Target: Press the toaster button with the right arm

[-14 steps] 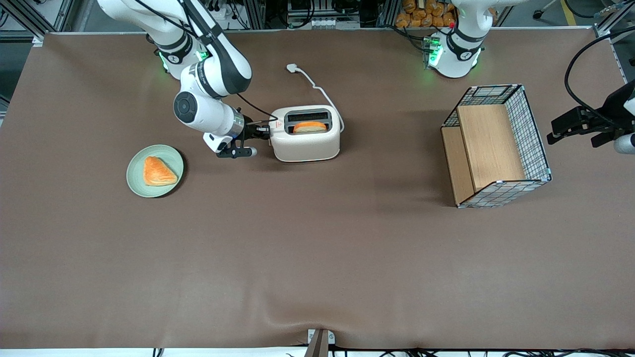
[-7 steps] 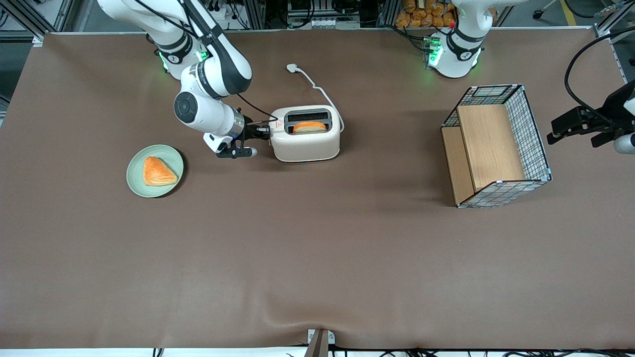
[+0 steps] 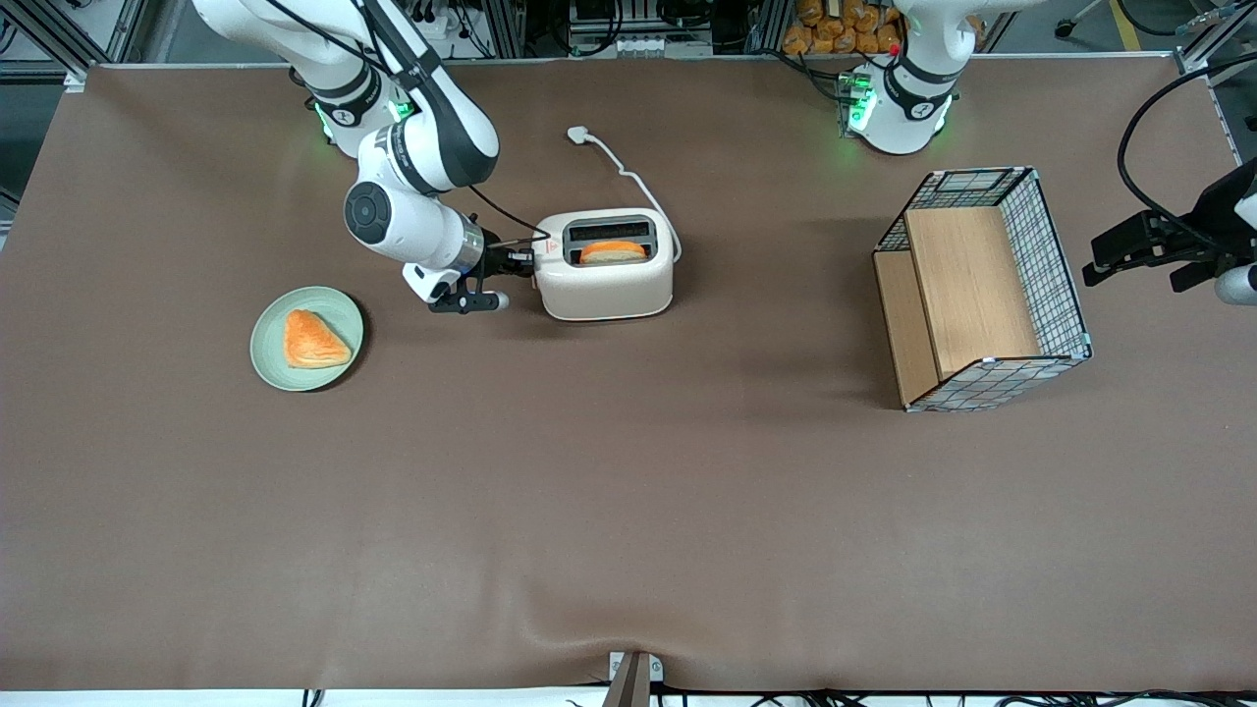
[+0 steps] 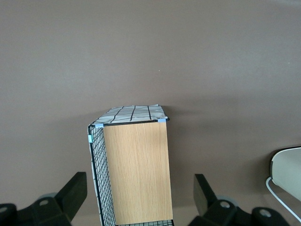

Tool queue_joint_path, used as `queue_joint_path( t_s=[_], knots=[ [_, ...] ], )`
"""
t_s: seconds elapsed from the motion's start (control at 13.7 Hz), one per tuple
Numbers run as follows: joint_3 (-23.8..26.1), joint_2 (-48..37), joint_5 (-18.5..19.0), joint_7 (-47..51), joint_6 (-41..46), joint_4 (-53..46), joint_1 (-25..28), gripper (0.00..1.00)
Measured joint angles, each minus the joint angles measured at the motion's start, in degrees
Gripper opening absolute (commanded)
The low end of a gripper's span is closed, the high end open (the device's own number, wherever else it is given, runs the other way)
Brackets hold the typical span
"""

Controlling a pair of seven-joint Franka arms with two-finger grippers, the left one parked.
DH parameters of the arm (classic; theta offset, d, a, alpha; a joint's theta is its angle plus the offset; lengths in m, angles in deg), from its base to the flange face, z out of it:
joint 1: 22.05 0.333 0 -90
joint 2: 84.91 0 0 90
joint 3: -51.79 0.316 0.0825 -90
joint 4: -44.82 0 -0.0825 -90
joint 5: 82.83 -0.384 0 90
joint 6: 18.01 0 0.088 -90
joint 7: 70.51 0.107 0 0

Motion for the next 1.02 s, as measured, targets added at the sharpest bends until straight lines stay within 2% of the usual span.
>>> queue_joint_path(
  t_s=[0.51,0.8,0.87,0.95,1.02],
  knots=[
    [-0.1,-0.2,0.0,-0.2,0.8,-0.1,0.0,0.00],
    [-1.0,-1.8,0.0,-0.9,4.7,-0.9,-0.5,0.00],
    [-1.1,-2.5,0.0,-1.0,6.3,-1.1,-1.0,0.15],
    [-1.2,-3.2,0.0,-1.2,8.4,-1.7,-1.9,0.70],
    [-1.3,-4.1,0.2,-1.3,11.7,-2.7,-3.4,1.00]
  ],
)
